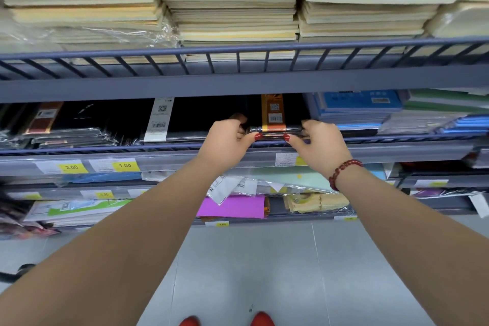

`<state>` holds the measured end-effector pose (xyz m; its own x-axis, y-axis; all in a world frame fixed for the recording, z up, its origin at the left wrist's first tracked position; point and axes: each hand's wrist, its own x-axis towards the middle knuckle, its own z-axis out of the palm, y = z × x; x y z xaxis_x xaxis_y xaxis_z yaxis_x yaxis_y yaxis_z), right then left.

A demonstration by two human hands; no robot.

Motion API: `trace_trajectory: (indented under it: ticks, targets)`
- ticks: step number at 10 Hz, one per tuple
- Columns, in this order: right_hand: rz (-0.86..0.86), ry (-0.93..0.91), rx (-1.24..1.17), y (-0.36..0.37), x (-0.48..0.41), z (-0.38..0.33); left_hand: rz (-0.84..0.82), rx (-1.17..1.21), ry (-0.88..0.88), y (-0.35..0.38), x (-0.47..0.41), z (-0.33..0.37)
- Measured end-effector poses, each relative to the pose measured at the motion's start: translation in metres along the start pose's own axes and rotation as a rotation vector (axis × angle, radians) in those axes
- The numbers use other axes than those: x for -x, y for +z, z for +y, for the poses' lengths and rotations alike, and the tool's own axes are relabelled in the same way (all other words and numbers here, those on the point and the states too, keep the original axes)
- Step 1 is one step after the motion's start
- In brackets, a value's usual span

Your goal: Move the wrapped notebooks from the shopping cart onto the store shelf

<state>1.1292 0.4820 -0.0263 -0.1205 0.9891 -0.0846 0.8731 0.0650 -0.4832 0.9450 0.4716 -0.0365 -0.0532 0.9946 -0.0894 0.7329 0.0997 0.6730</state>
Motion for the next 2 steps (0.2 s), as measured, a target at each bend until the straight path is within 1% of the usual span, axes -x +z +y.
trace_trajectory:
  ticks: [1, 2]
  targets:
    - [0.048, -0.005, 0.0, -0.003, 0.014, -0.002, -0.053, 0.025, 0.012, -0.007, 0.009, 0.003]
    - [0.12, -0.092, 0.117, -0.011, 0.032, -0.01, -0.056, -0.06, 0.057, -0.022, 0.027, 0.002]
